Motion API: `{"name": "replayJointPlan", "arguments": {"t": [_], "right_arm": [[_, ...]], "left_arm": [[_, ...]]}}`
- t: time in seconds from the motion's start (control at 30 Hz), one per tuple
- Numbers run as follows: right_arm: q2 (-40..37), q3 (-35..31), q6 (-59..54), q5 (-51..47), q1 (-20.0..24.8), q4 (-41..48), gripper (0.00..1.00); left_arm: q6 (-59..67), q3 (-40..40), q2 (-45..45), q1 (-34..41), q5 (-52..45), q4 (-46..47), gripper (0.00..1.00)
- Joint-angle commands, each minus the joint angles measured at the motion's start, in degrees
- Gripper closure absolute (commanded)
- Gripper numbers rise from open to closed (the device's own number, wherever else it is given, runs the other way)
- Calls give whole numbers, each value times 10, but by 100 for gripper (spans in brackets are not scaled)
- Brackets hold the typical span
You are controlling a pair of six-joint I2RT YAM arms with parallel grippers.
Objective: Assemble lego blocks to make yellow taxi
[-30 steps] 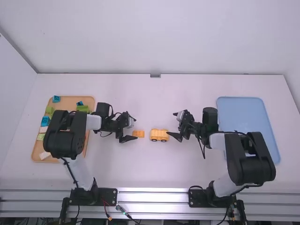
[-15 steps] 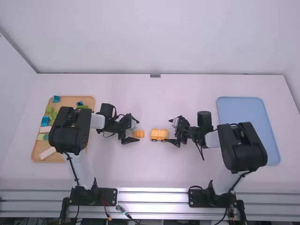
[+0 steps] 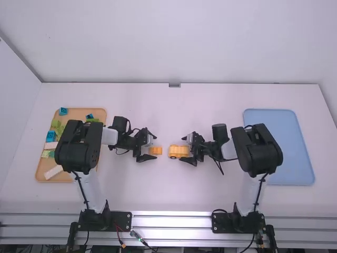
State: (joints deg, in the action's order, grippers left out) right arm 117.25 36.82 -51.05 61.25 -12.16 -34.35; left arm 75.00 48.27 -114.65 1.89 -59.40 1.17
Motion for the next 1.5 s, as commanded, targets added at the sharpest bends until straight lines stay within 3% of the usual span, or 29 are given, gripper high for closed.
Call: {"name": "replayJointPlan", "arguments": {"t": [0.0, 0.57, 0.7, 0.87, 1.2, 1.37, 1.47], "right_arm": [[13, 8, -2, -12, -9, 1, 1], [14, -47, 41, -69, -28, -103, 1], [14, -46, 40, -66, -28, -102, 10], [14, -40, -8, -66, -28, -65, 34], [15, -7, -44, -45, -28, 5, 40], [15, -6, -45, -46, -28, -2, 40], [15, 0, -45, -45, -28, 6, 40]], "left_arm": [[8, 4, -7, 4, -17, 3, 1], [-22, 4, -7, 4, -17, -5, 0], [-24, 4, -7, 4, -17, -5, 0], [-22, 4, -7, 4, -17, -2, 0], [-22, 4, -7, 4, -17, 3, 1], [-17, 1, -7, 10, -16, -3, 14], [-17, 0, -7, 19, -10, -10, 15]]}}
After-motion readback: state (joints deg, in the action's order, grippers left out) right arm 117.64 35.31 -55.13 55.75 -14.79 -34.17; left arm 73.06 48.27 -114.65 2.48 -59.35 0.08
